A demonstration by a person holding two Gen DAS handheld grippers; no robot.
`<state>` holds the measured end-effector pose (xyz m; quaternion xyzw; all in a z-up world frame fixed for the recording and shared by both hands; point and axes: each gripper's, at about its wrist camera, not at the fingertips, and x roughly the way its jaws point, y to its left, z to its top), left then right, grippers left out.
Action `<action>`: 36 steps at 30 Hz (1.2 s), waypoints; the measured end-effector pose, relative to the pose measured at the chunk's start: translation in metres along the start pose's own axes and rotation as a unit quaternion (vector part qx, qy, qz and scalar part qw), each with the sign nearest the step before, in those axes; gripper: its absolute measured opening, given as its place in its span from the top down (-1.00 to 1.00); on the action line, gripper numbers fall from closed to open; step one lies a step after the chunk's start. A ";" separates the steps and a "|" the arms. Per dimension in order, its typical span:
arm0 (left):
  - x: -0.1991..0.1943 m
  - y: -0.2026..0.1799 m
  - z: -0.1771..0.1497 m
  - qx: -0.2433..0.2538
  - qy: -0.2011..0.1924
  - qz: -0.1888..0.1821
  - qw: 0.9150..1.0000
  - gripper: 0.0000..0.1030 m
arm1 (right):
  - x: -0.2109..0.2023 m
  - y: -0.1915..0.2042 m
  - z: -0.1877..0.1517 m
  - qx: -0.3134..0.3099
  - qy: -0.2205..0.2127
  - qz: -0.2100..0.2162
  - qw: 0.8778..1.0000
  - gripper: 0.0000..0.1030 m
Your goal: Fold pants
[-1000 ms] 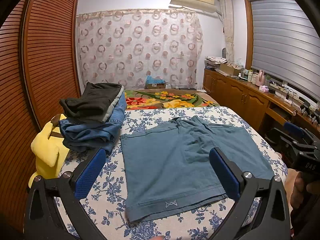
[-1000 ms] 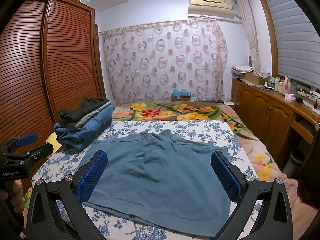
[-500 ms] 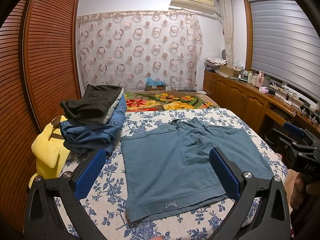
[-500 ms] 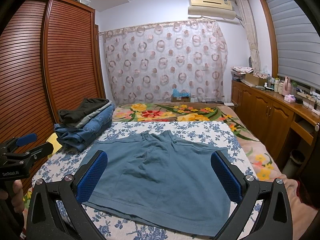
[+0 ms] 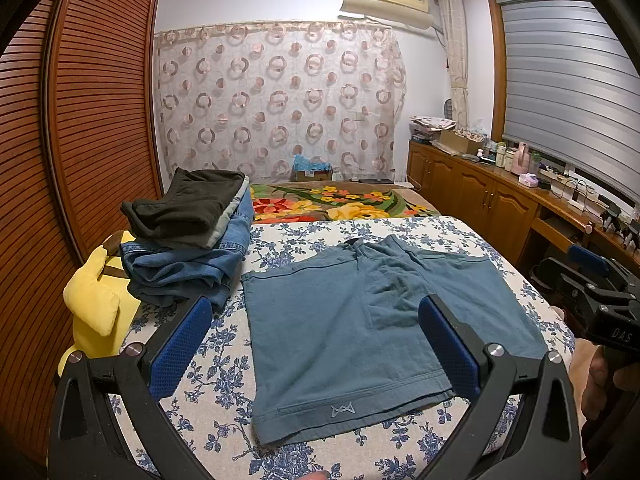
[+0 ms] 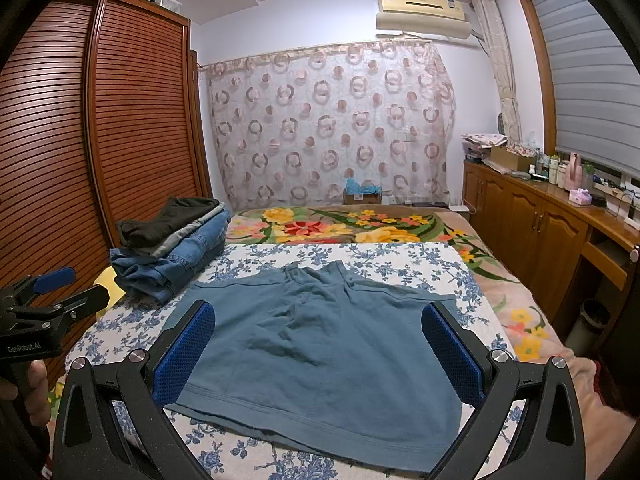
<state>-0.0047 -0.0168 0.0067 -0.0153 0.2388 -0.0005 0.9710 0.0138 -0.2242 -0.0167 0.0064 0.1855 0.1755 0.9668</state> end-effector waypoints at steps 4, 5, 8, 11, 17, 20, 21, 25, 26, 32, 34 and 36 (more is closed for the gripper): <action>0.000 0.000 0.000 0.000 0.000 0.000 1.000 -1.00 | 0.000 0.000 0.000 0.000 -0.001 0.000 1.000 -1.00; 0.000 0.000 0.000 0.000 0.000 0.000 1.000 -1.00 | 0.000 0.000 0.000 -0.001 -0.001 0.000 1.000 -1.00; 0.000 0.000 0.000 0.000 -0.001 0.000 1.000 -1.00 | -0.001 0.000 0.000 0.000 -0.001 0.000 1.000 -1.00; 0.000 0.000 0.000 0.000 -0.001 0.000 1.000 -1.00 | -0.001 0.000 0.000 -0.001 -0.001 0.001 1.000 -1.00; -0.009 -0.004 0.004 0.000 -0.002 0.000 1.000 -1.00 | 0.000 0.001 0.001 -0.001 -0.002 0.000 1.000 -1.00; -0.011 -0.006 0.004 0.000 -0.002 0.000 1.000 -1.00 | -0.001 0.001 0.001 -0.001 -0.003 0.001 1.000 -1.00; -0.010 -0.004 0.004 0.000 -0.002 0.000 1.000 -1.00 | -0.001 0.001 0.001 -0.002 -0.003 0.000 1.000 -1.00; -0.010 -0.006 0.004 0.000 -0.002 0.000 1.000 -1.00 | -0.001 0.001 0.001 -0.001 -0.003 0.001 1.000 -1.00; -0.009 -0.004 0.003 0.000 -0.002 0.000 1.000 -1.00 | -0.001 0.001 0.001 -0.001 -0.003 0.000 1.000 -1.00; -0.009 -0.004 0.003 0.000 -0.003 0.000 1.000 -1.00 | -0.001 0.001 0.001 -0.001 -0.003 0.001 1.000 -1.00; -0.009 -0.004 0.003 -0.001 -0.002 -0.001 1.000 -1.00 | 0.000 0.001 0.001 -0.001 -0.003 0.001 1.000 -1.00; -0.012 -0.005 0.006 -0.001 0.005 -0.001 1.000 -1.00 | 0.001 0.000 0.000 -0.001 0.000 0.003 1.000 -1.00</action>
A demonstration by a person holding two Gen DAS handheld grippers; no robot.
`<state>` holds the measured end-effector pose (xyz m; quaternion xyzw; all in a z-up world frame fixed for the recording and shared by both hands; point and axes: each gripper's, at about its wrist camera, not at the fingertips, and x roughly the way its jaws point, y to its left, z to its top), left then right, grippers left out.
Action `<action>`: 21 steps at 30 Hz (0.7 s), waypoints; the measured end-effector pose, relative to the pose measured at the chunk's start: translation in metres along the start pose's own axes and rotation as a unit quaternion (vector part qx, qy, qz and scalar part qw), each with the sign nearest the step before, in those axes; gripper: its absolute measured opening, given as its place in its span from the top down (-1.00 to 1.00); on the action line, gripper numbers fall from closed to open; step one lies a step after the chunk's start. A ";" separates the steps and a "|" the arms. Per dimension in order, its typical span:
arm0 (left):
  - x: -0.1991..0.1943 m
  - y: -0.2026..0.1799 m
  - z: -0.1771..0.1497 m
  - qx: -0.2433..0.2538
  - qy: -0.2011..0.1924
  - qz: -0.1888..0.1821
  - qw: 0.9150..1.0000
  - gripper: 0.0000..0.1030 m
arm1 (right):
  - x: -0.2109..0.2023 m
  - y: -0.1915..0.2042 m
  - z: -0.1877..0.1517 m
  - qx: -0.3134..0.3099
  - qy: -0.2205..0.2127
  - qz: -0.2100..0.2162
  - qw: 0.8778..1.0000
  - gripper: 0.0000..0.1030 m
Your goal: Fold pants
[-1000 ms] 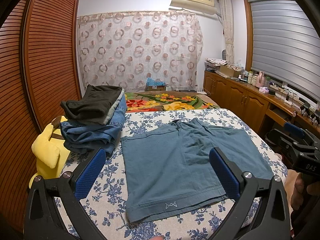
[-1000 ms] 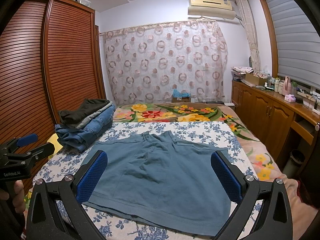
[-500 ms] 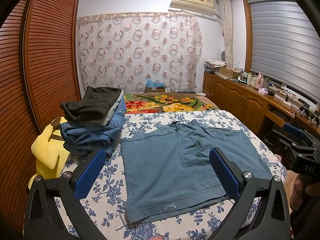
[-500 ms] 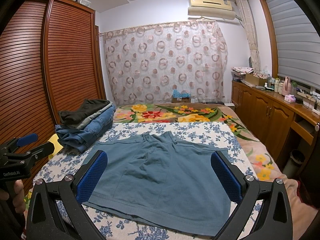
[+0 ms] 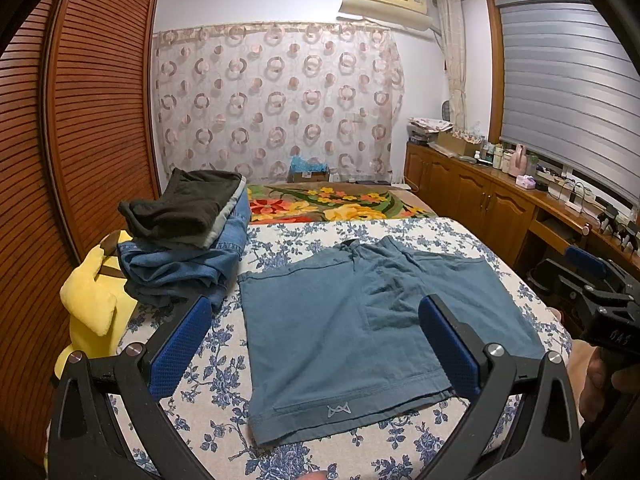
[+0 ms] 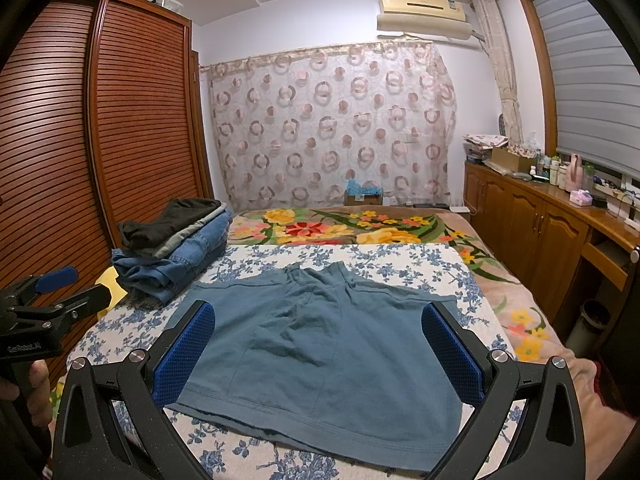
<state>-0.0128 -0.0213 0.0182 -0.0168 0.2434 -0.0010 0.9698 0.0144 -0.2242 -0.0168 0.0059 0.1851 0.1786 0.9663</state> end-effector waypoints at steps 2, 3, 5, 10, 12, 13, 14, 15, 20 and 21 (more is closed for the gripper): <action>0.001 -0.001 0.003 -0.001 0.006 -0.001 1.000 -1.00 | 0.002 -0.001 0.000 0.000 0.004 0.001 1.000 -1.00; 0.001 -0.001 0.003 -0.001 0.006 -0.001 1.000 -1.00 | 0.002 -0.002 -0.001 0.000 0.006 0.002 1.000 -1.00; 0.002 -0.001 0.003 -0.004 0.013 -0.001 1.000 -1.00 | 0.003 -0.004 -0.002 0.002 0.011 0.006 1.000 -1.00; 0.016 0.010 -0.002 -0.009 0.031 0.002 0.999 -1.00 | 0.006 -0.009 -0.002 0.002 0.021 0.004 1.000 -1.00; 0.020 0.014 -0.006 -0.012 0.036 0.003 0.999 -1.00 | 0.008 -0.011 -0.003 0.004 0.027 0.005 1.000 -1.00; 0.024 0.020 -0.012 -0.014 0.038 0.002 0.999 -1.00 | 0.008 -0.011 -0.003 0.005 0.030 0.005 1.000 -1.00; 0.025 0.020 -0.012 -0.014 0.040 0.003 0.999 -1.00 | 0.007 -0.010 -0.004 0.005 0.032 0.005 0.999 -1.00; 0.028 0.023 -0.013 -0.016 0.046 0.004 0.999 -1.00 | 0.008 -0.010 -0.004 0.004 0.035 0.005 0.999 -1.00; 0.035 0.031 -0.021 -0.018 0.055 0.006 0.998 -1.00 | 0.011 -0.011 -0.005 0.001 0.054 0.007 0.999 -1.00; 0.037 0.032 -0.023 -0.018 0.057 0.006 0.998 -1.00 | 0.011 -0.010 -0.005 0.000 0.058 0.008 0.998 -1.00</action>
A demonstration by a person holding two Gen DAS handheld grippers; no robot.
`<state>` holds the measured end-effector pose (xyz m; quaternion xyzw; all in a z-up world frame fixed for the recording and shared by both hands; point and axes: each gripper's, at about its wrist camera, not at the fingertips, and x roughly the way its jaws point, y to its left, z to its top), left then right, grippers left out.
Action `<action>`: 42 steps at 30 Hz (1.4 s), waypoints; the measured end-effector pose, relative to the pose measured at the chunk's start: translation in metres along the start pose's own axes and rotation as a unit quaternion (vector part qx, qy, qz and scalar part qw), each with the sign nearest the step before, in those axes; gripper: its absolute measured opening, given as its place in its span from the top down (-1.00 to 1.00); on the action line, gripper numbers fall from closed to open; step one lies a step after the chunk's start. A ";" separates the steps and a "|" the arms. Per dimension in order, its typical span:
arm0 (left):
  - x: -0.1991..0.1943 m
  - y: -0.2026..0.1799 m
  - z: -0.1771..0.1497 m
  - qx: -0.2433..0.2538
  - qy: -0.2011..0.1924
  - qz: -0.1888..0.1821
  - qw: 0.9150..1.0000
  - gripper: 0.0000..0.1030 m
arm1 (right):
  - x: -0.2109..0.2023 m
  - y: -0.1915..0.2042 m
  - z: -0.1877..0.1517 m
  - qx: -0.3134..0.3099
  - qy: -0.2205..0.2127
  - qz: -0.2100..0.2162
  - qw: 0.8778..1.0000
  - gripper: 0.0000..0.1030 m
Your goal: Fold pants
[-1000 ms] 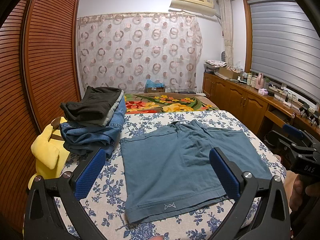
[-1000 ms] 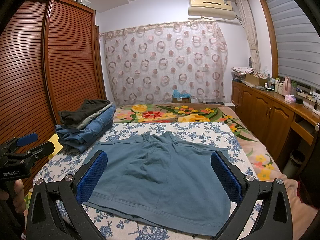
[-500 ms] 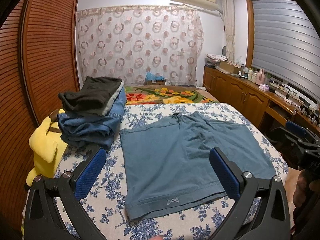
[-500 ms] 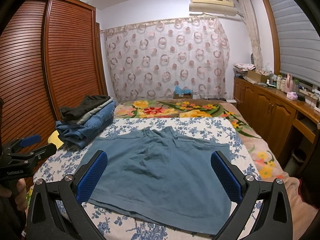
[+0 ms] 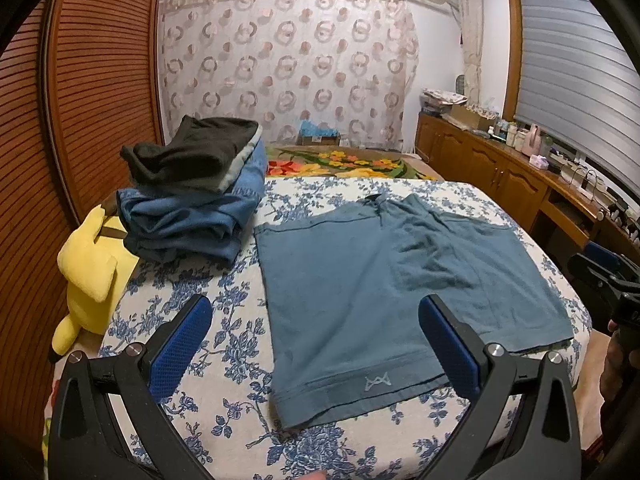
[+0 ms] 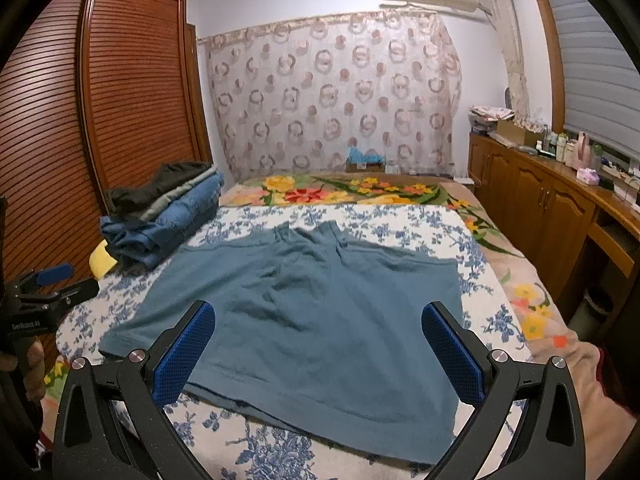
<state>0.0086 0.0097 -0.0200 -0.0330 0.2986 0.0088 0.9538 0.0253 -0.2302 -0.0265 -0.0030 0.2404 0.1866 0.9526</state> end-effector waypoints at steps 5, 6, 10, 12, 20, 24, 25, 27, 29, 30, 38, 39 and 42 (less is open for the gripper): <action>0.008 0.011 -0.008 -0.003 0.010 0.002 1.000 -1.00 | 0.007 -0.001 -0.001 -0.008 0.023 0.004 1.000 -1.00; 0.010 0.013 -0.009 -0.004 0.012 0.002 1.000 -1.00 | 0.009 -0.001 -0.001 -0.011 0.029 0.005 1.000 -1.00; 0.018 0.023 -0.018 -0.010 0.025 0.001 1.000 -1.00 | 0.016 -0.001 -0.003 -0.018 0.048 0.006 0.999 -1.00; 0.024 0.030 -0.024 -0.012 0.034 0.002 0.999 -1.00 | 0.019 -0.002 -0.005 -0.021 0.060 0.005 0.998 -1.00; 0.030 0.040 -0.040 -0.018 0.056 -0.010 0.998 -1.00 | 0.030 -0.014 -0.010 -0.025 0.096 0.002 0.995 -1.00; 0.033 0.046 -0.050 -0.023 0.071 -0.020 0.997 -0.87 | 0.030 -0.019 -0.015 -0.025 0.115 0.002 0.993 -1.00; 0.034 0.046 -0.053 -0.025 0.075 -0.024 0.997 -0.83 | 0.030 -0.020 -0.016 -0.024 0.119 0.002 0.993 -1.00; 0.034 0.046 -0.055 -0.026 0.080 -0.032 0.996 -0.75 | 0.028 -0.021 -0.019 -0.024 0.125 0.002 0.992 -1.00; 0.034 0.047 -0.058 -0.026 0.086 -0.039 0.995 -0.63 | 0.026 -0.022 -0.021 -0.024 0.129 0.000 0.991 -1.00; 0.033 0.047 -0.061 -0.026 0.089 -0.046 0.995 -0.55 | 0.023 -0.023 -0.022 -0.025 0.132 0.000 0.991 -1.00; 0.034 0.042 -0.069 -0.028 0.104 -0.075 0.991 0.07 | 0.010 -0.020 -0.026 -0.037 0.128 -0.003 0.991 -1.00; 0.034 0.042 -0.071 -0.030 0.106 -0.077 0.991 0.12 | 0.007 -0.020 -0.027 -0.039 0.128 -0.002 0.991 -1.00; 0.035 0.041 -0.073 -0.032 0.109 -0.081 0.990 0.25 | 0.005 -0.020 -0.029 -0.045 0.130 0.002 0.990 -1.00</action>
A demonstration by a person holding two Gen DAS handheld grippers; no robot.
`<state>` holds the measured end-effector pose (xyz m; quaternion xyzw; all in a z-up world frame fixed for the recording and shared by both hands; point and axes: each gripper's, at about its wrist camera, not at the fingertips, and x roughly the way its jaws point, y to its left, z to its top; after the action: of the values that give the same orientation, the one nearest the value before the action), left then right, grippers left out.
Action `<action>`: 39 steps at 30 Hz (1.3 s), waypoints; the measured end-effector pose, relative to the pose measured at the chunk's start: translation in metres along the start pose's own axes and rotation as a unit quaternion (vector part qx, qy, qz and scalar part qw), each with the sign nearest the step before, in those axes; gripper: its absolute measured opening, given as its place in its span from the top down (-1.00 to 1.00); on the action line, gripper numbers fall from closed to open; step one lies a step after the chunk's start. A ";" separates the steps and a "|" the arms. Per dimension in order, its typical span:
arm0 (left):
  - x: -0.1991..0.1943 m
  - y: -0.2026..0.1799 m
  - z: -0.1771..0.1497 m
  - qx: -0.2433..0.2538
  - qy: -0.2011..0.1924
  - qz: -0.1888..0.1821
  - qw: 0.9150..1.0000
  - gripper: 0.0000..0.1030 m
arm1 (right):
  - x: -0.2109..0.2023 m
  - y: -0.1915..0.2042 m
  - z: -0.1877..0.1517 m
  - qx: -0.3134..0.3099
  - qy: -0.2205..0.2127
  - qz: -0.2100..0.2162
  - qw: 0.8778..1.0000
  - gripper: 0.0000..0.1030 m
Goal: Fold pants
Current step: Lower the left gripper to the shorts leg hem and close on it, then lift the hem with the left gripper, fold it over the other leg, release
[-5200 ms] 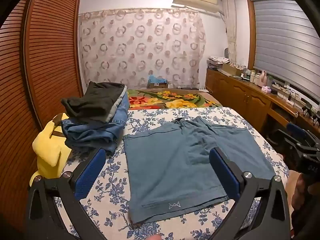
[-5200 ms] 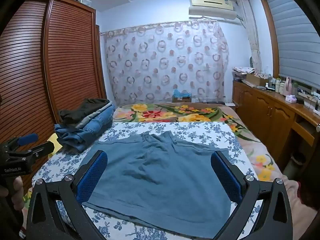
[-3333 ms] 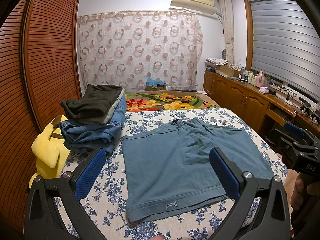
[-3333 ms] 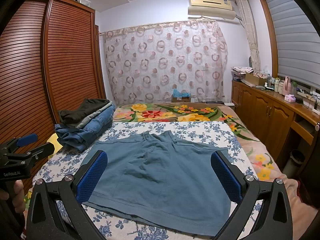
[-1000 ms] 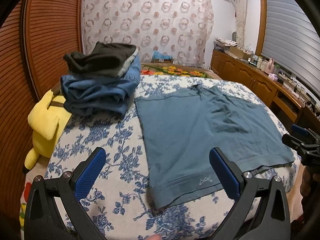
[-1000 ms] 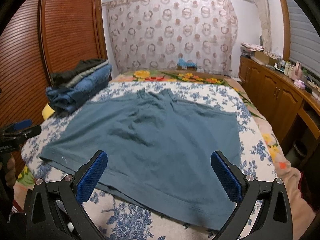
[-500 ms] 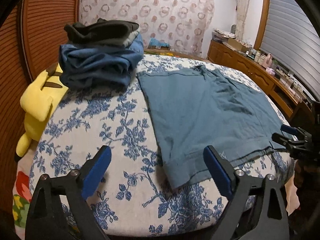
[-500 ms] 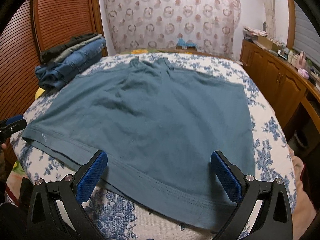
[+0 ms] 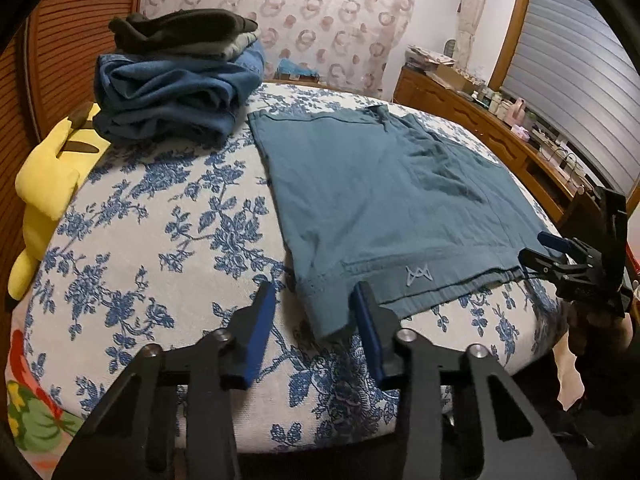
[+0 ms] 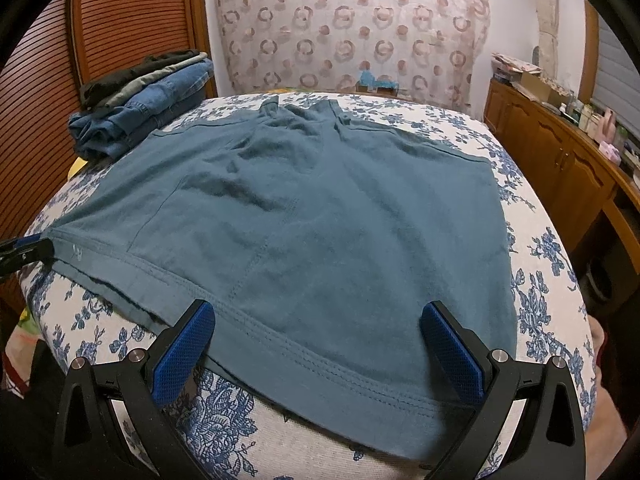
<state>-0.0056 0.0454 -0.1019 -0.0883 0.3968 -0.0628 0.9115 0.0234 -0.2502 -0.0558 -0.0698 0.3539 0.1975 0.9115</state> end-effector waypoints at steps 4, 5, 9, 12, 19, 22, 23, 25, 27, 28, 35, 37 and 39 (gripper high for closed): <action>0.001 -0.002 0.000 0.002 -0.001 -0.002 1.000 0.25 | -0.004 -0.001 -0.002 -0.009 0.001 0.004 1.000 -1.00; 0.001 -0.002 0.000 0.002 -0.001 -0.002 1.000 0.25 | -0.004 -0.002 -0.002 -0.010 -0.001 0.005 1.000 -1.00; 0.002 0.000 0.002 -0.002 0.003 -0.006 1.000 0.25 | -0.004 -0.003 -0.003 -0.013 -0.004 0.006 1.000 -1.00; 0.003 0.000 0.003 0.002 0.004 -0.003 1.000 0.25 | 0.000 -0.003 0.001 -0.013 -0.005 0.006 1.000 -1.00; -0.002 -0.009 0.015 0.011 -0.006 -0.023 1.000 0.78 | 0.013 -0.004 0.013 -0.010 -0.004 0.006 1.000 -1.00; -0.010 -0.017 0.024 0.024 -0.014 -0.030 0.999 0.81 | 0.010 -0.009 0.014 -0.005 -0.004 0.008 1.000 -0.94; -0.013 -0.020 0.028 0.030 -0.017 -0.033 0.999 0.82 | 0.008 -0.011 0.015 -0.002 -0.005 0.009 1.000 -0.89; -0.015 -0.027 0.036 0.037 -0.021 -0.040 0.998 0.83 | 0.004 -0.016 0.017 0.004 -0.008 0.010 1.000 -0.84; -0.017 -0.034 0.044 0.045 -0.024 -0.046 0.998 0.83 | -0.001 -0.019 0.017 0.007 -0.009 0.012 1.000 -0.70; -0.017 -0.039 0.049 0.051 -0.024 -0.049 0.997 0.83 | -0.002 -0.020 0.017 0.007 -0.009 0.013 1.000 -0.65; -0.011 -0.077 0.075 0.097 -0.028 -0.072 0.992 0.84 | -0.012 -0.033 0.016 0.015 -0.018 0.013 1.000 -0.41; -0.008 -0.090 0.082 0.111 -0.029 -0.079 0.990 0.84 | -0.015 -0.036 0.016 0.019 -0.021 0.013 1.000 -0.40; -0.005 -0.101 0.089 0.122 -0.029 -0.087 0.988 0.84 | -0.017 -0.040 0.015 0.022 -0.025 0.011 0.999 -0.39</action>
<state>0.0514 -0.0429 -0.0175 -0.0121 0.3507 -0.1875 0.9174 0.0373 -0.2885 -0.0338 -0.0406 0.3363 0.2008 0.9192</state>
